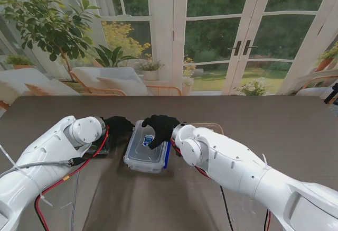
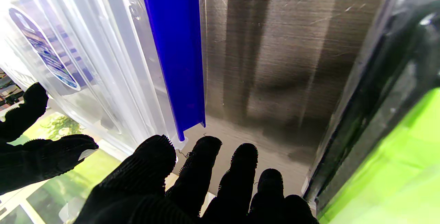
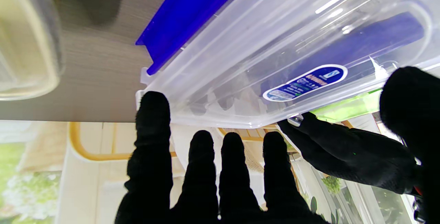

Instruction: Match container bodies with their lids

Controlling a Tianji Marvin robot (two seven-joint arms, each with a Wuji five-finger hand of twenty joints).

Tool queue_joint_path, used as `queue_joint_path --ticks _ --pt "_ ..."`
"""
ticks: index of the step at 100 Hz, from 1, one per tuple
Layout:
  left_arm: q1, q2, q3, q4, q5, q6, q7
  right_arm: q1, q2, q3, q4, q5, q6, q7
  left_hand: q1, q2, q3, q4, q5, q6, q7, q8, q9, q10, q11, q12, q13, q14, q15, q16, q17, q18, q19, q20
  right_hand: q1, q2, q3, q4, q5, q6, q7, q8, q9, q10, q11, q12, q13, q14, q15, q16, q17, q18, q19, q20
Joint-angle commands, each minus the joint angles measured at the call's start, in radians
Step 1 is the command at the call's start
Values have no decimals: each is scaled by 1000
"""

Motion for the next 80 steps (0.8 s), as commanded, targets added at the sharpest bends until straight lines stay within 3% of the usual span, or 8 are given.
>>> queue_joint_path --ticks 1,28,45,61,71,78,79,80 --pt "20 -4 -4 -29 9 6 -37 -21 -4 -16 11 -1 -8 24 -21 -21 -113 -18 12 -16 11 6 -16 12 -2 13 -14 14 -23 11 14 -5 7 -5 12 -53 27 -34 -39 -3 -5 -8 -41 -22 -13 -6 -14 9 6 9 -515 -84 -235 -94" --pt "69 22 -61 -100 61 20 -63 -23 -5 -19 12 -7 -14 17 -7 -25 -115 -17 43 -3 27 14 8 17 2 14 8 25 -23 18 14 4 19 4 12 -44 25 -33 -40 -1 6 -4 -41 -20 11 5 11 14 18 14 -509 -82 -230 -89" --pt "98 29 -100 -137 92 15 -51 -22 -5 -20 12 -6 -16 18 -3 -39 -91 -21 77 17 34 18 82 27 23 34 72 67 28 69 22 40 99 122 13 -37 23 -32 -41 -1 9 -3 -40 -21 25 10 19 17 26 18 -510 -83 -228 -87" --pt "129 34 -137 -177 134 1 -27 -23 -4 -21 12 -5 -18 21 -3 -63 -9 -31 129 48 45 24 195 30 85 138 138 129 194 200 103 112 185 291 15 -28 19 -31 -41 0 11 -3 -37 -19 28 10 25 18 31 21 -508 -82 -226 -86" --pt "141 37 -153 -198 149 -5 -25 -24 -5 -20 13 -3 -18 21 0 -67 12 -34 155 62 53 27 250 32 149 227 160 175 369 267 131 148 309 429 17 -25 18 -29 -40 1 13 -2 -32 -18 29 10 30 21 37 24 -505 -82 -222 -85" --pt "143 35 -158 -199 156 -8 -9 -25 -6 -20 15 -1 -18 20 14 -77 48 -37 171 74 57 29 288 34 233 324 198 225 533 339 93 181 627 590 17 -22 17 -29 -40 1 16 -1 -29 -17 30 10 31 22 41 27 -504 -82 -219 -83" --pt "143 35 -158 -199 156 -9 -6 -25 -6 -20 15 -1 -19 20 15 -79 53 -37 174 76 57 29 290 35 244 337 201 231 553 348 86 184 682 602 18 -22 17 -28 -40 2 16 -1 -29 -17 30 10 32 23 42 27 -504 -82 -218 -83" --pt "143 34 -158 -198 156 -9 -4 -25 -6 -20 15 -1 -19 20 12 -82 67 -39 176 77 58 29 294 35 253 357 205 238 572 356 76 187 752 575 17 -21 17 -28 -40 2 16 -1 -28 -17 31 10 32 23 42 27 -504 -82 -218 -83"
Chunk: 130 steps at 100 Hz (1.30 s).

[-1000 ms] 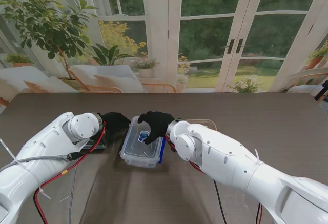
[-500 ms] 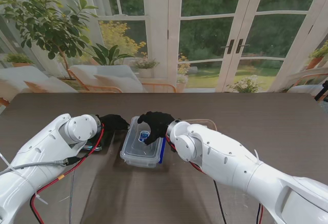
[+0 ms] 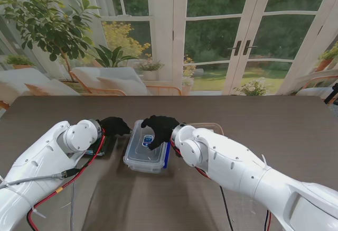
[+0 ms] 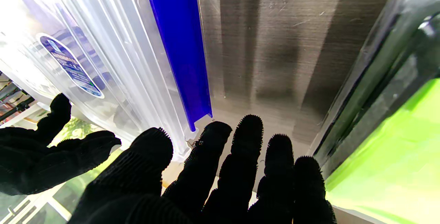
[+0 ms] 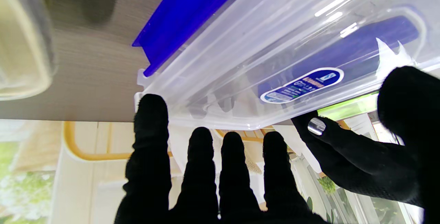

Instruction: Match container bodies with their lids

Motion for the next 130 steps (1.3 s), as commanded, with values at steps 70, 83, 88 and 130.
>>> queue_joint_path --ticks 70,83,88,130 --pt "-105 -52 80 116 -233 174 -55 -25 0 -9 20 11 -12 35 -39 -21 94 -44 -30 7 -41 -10 534 -38 677 492 920 31 972 218 1015 230 1475 -216 8 15 -6 -21 -39 6 41 13 -8 -14 20 9 24 15 35 27 -468 -104 -207 -104" --pt "-124 -56 103 135 -257 179 -77 -25 -1 -8 23 12 -14 34 -32 -1 39 -39 -61 -12 -51 -15 558 -64 686 496 923 3 1003 212 1017 199 1497 -207 9 18 -7 -19 -40 4 46 15 -7 -13 20 9 24 16 36 27 -469 -104 -206 -104" --pt "-129 -58 106 139 -271 186 -84 -24 -1 -8 23 13 -15 34 -37 7 30 -39 -79 -5 -58 -17 558 -64 685 495 923 4 1005 209 1017 198 1496 -208 10 20 -9 -19 -41 5 47 16 -7 -13 19 9 23 16 36 28 -470 -104 -206 -104" --pt "-156 -72 147 176 -311 227 -104 -24 3 -9 23 13 -18 41 10 58 -140 -23 -162 -15 -81 -31 537 -42 668 508 921 15 992 195 1012 245 1458 -253 10 10 -8 -19 -41 0 50 18 -10 -13 15 8 19 18 34 27 -474 -105 -207 -107"
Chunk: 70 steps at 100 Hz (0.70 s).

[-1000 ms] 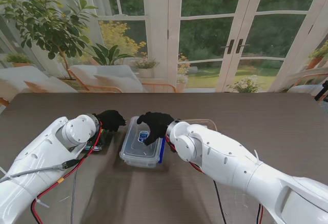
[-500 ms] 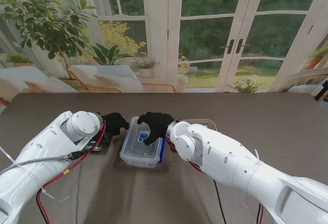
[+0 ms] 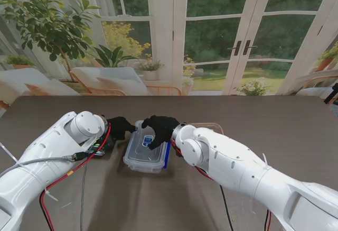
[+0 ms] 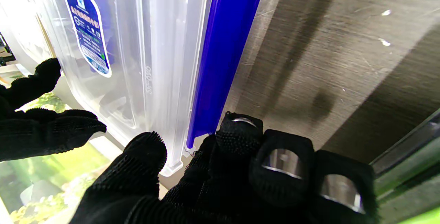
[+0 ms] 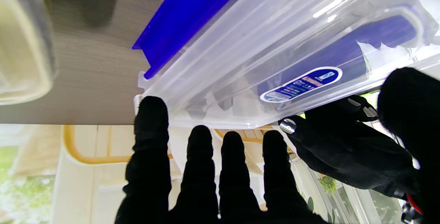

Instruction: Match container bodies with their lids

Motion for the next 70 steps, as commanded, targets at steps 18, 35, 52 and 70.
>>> queue_joint_path --ticks 18,35,52,70 --pt "3 -15 9 -5 -12 22 -34 -25 3 -16 17 2 -8 36 25 26 -70 -7 -62 -65 -24 -11 29 31 7 21 42 34 68 -4 57 -24 201 -20 10 -9 7 -20 -40 -2 15 10 -10 -13 9 9 11 11 10 15 -446 -106 -247 -108" --pt "3 -14 11 -12 -11 33 -35 -26 1 -16 19 5 -9 36 27 33 -88 -7 -91 -85 -33 -14 24 36 5 21 41 39 61 -3 45 -14 190 -18 11 -8 8 -20 -39 -2 15 10 -10 -14 9 9 13 11 11 15 -446 -107 -247 -108" --pt "-5 -12 24 -9 -14 44 -50 -26 0 -17 20 6 -11 35 34 41 -113 -5 -114 -94 -37 -17 14 42 -7 17 27 54 40 3 18 -3 167 -10 10 -6 7 -20 -37 -2 16 11 -7 -14 9 9 15 13 11 16 -445 -108 -247 -108" --pt "-6 -11 30 -14 -23 60 -61 -24 1 -17 20 6 -9 39 67 58 -175 0 -92 -86 -28 -17 -1 55 -25 12 6 73 8 31 -12 17 127 37 13 -3 7 -20 -38 -2 15 11 -6 -13 9 9 18 14 12 16 -446 -109 -247 -108"
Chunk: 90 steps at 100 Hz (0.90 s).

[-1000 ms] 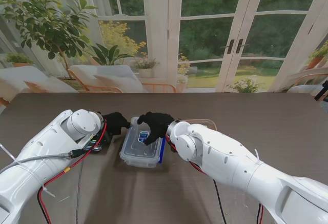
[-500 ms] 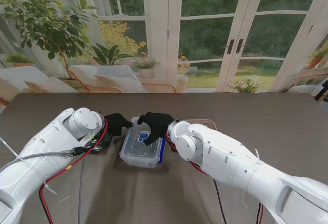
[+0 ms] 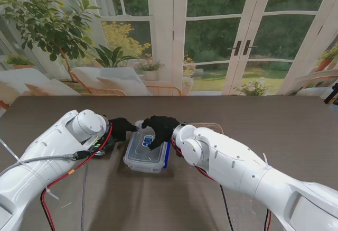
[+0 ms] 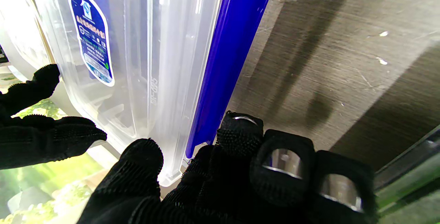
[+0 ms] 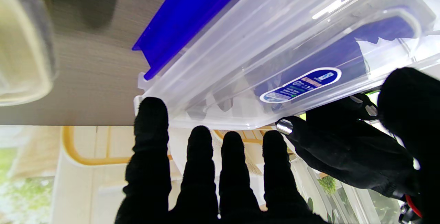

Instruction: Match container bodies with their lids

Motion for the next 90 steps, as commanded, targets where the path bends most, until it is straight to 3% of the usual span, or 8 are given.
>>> queue_joint_path --ticks 1,25,54,77,84,90 --pt "8 -10 8 -9 -6 9 -33 -25 -1 -17 19 2 -4 35 41 -15 -60 -1 8 -47 10 3 2 54 -3 11 8 67 11 16 2 6 126 20 13 -3 6 -20 -38 0 15 11 -6 -13 9 10 23 15 12 16 -434 -108 -256 -108" --pt "21 -3 4 -35 9 32 -30 -24 1 -17 21 4 -4 39 60 -23 -68 0 119 3 44 17 -18 78 -37 -6 -22 103 -27 16 -41 24 90 41 11 1 4 -19 -39 -1 14 11 -7 -12 8 9 24 17 16 19 -435 -109 -256 -108" --pt "60 22 -44 -104 41 67 -48 -22 0 -21 20 4 -2 44 68 -28 -70 -1 235 31 81 33 -24 97 -52 -15 -34 128 -39 22 -58 49 63 71 12 8 -2 -18 -42 -2 11 9 -15 -10 8 9 18 14 15 19 -437 -109 -257 -108" --pt "107 44 -109 -175 103 85 -50 -19 -7 -27 25 5 -6 39 67 -30 -70 -1 248 33 84 37 -23 102 -59 -20 -35 133 -43 25 -60 55 54 86 13 13 -5 -16 -41 -1 8 8 -17 -10 8 10 17 13 16 19 -438 -109 -258 -108" --pt "118 45 -121 -184 117 88 -37 -18 -11 -30 29 7 -8 36 66 -31 -71 -1 207 26 67 32 -20 100 -59 -21 -31 132 -43 25 -59 56 53 90 14 13 -7 -16 -41 -2 8 7 -16 -10 9 10 18 12 16 20 -438 -109 -258 -108" --pt "119 43 -123 -183 118 93 -29 -16 -14 -32 33 9 -9 35 63 -31 -70 -1 129 8 37 22 -21 103 -61 -23 -29 135 -45 24 -55 60 54 94 13 14 -7 -16 -41 -2 7 7 -16 -11 8 10 18 13 16 20 -437 -109 -258 -108"
